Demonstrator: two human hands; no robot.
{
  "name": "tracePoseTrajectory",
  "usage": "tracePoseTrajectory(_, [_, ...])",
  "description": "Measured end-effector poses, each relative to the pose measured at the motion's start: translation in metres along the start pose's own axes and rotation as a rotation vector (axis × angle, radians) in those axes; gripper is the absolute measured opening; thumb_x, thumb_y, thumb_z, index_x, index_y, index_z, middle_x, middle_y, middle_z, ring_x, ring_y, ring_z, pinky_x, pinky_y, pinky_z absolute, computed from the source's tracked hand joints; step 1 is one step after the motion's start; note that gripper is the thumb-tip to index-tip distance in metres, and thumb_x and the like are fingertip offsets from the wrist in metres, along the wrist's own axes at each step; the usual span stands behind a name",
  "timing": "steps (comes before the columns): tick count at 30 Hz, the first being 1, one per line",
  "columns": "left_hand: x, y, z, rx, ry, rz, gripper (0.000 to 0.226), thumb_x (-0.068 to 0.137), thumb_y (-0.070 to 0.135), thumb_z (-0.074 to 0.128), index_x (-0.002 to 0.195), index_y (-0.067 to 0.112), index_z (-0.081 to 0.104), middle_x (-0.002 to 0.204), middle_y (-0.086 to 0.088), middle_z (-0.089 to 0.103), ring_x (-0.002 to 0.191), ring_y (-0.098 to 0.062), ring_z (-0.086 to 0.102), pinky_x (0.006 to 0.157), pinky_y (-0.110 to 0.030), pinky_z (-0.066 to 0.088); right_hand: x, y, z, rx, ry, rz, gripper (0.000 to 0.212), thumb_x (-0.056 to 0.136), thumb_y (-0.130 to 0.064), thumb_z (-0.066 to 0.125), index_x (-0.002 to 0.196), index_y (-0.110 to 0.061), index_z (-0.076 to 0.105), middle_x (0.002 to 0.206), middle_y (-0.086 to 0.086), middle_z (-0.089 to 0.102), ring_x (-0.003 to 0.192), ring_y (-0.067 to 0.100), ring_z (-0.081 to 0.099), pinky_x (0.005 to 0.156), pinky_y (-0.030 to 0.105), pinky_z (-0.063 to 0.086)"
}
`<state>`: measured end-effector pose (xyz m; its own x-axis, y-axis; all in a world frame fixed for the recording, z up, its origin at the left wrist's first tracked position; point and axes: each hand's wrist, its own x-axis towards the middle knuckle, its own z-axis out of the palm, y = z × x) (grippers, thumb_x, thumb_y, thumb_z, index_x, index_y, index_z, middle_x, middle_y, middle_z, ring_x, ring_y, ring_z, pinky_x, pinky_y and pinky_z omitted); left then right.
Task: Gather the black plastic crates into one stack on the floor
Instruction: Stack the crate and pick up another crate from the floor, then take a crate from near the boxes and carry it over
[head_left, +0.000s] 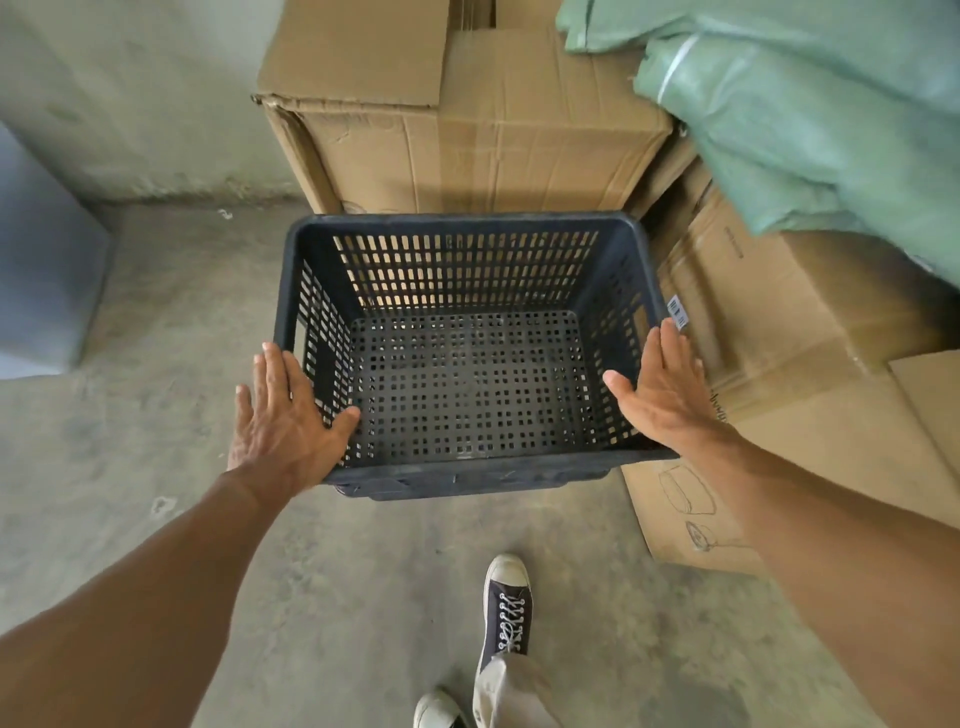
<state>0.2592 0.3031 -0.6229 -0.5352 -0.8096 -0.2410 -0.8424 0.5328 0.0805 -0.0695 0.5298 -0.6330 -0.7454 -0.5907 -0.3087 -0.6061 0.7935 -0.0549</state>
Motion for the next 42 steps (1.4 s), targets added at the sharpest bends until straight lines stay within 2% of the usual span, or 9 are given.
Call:
tracePoseTrajectory(2, [-0.015, 0.012, -0.033, -0.024, 0.046, 0.019, 0.094, 0.093, 0.06, 0.032, 0.152, -0.003, -0.003, 0.16, -0.023, -0.008, 0.148, -0.035, -0.003, 0.119, -0.049, 0.006, -0.015, -0.007, -0.035, 0.046, 0.004, 0.011, 0.081, 0.094, -0.056, 0.031, 0.15, -0.004, 0.002, 0.159, 0.01, -0.007, 0.144, 0.025, -0.003, 0.116, 0.046, 0.007])
tracePoseTrajectory(5, [-0.033, 0.036, -0.101, -0.067, 0.109, 0.017, 0.086, 0.095, 0.049, 0.039, 0.153, 0.002, -0.004, 0.16, -0.024, -0.006, 0.148, -0.037, -0.004, 0.119, -0.052, 0.007, -0.045, -0.015, -0.097, -0.061, 0.141, -0.072, 0.072, 0.096, -0.053, 0.027, 0.149, -0.006, 0.012, 0.158, 0.012, 0.007, 0.143, 0.029, 0.005, 0.114, 0.047, 0.013])
tracePoseTrajectory(8, [-0.045, 0.062, -0.189, -0.117, 0.183, 0.062, 0.083, 0.097, 0.044, 0.039, 0.154, 0.003, -0.004, 0.16, -0.024, -0.006, 0.148, -0.036, -0.006, 0.117, -0.051, 0.004, -0.071, -0.018, -0.176, -0.06, 0.205, -0.084, 0.067, 0.097, -0.051, 0.021, 0.149, -0.01, 0.012, 0.158, 0.01, 0.007, 0.143, 0.03, 0.003, 0.115, 0.047, 0.011])
tracePoseTrajectory(12, [-0.069, 0.101, -0.315, -0.126, 0.307, 0.195, 0.078, 0.1, 0.044, 0.03, 0.153, 0.003, -0.01, 0.161, -0.021, -0.011, 0.148, -0.032, -0.01, 0.118, -0.046, -0.001, -0.11, -0.015, -0.3, 0.027, 0.369, -0.037, 0.062, 0.098, -0.047, 0.022, 0.147, -0.009, 0.021, 0.157, 0.01, 0.013, 0.144, 0.03, 0.003, 0.115, 0.047, 0.008])
tracePoseTrajectory(16, [-0.106, 0.144, -0.417, -0.156, 0.414, 0.266, 0.074, 0.102, 0.042, 0.027, 0.153, 0.003, -0.01, 0.161, -0.02, -0.012, 0.148, -0.031, -0.011, 0.12, -0.045, 0.001, -0.16, 0.012, -0.404, 0.089, 0.556, 0.008, 0.057, 0.099, -0.044, 0.029, 0.139, -0.004, 0.036, 0.148, 0.013, 0.032, 0.141, 0.033, 0.013, 0.112, 0.049, 0.014])
tracePoseTrajectory(20, [-0.144, 0.192, -0.48, -0.143, 0.494, 0.338, 0.071, 0.103, 0.04, 0.025, 0.154, 0.001, -0.005, 0.162, -0.021, -0.004, 0.149, -0.032, -0.003, 0.12, -0.044, 0.005, -0.207, 0.057, -0.469, 0.098, 0.664, 0.052, 0.055, 0.098, -0.045, 0.032, 0.13, -0.002, 0.045, 0.139, 0.017, 0.044, 0.137, 0.036, 0.022, 0.109, 0.053, 0.022])
tracePoseTrajectory(27, [-0.187, 0.279, -0.508, -0.133, 0.513, 0.48, 0.074, 0.102, 0.043, 0.027, 0.153, 0.001, -0.007, 0.161, -0.023, -0.002, 0.149, -0.034, 0.001, 0.12, -0.046, 0.008, -0.255, 0.137, -0.51, 0.121, 0.68, 0.178, 0.059, 0.098, -0.049, 0.027, 0.13, -0.003, 0.046, 0.138, 0.017, 0.045, 0.137, 0.036, 0.023, 0.109, 0.054, 0.022])
tracePoseTrajectory(33, [-0.198, 0.363, -0.495, -0.21, 0.475, 0.491, 0.076, 0.101, 0.045, 0.03, 0.154, 0.002, -0.004, 0.162, -0.019, 0.003, 0.149, -0.032, 0.006, 0.118, -0.05, 0.013, -0.264, 0.212, -0.508, 0.069, 0.666, 0.185, 0.06, 0.096, -0.052, 0.026, 0.128, -0.007, 0.048, 0.137, 0.015, 0.047, 0.136, 0.034, 0.026, 0.107, 0.054, 0.024])
tracePoseTrajectory(42, [-0.225, 0.574, -0.452, -0.214, 0.474, 0.528, 0.076, 0.099, 0.045, 0.032, 0.154, 0.003, 0.001, 0.162, -0.017, 0.009, 0.148, -0.03, 0.011, 0.117, -0.05, 0.014, -0.243, 0.391, -0.515, -0.009, 0.596, 0.155, 0.06, 0.096, -0.052, 0.025, 0.129, -0.008, 0.047, 0.139, 0.014, 0.046, 0.134, 0.032, 0.027, 0.106, 0.051, 0.025])
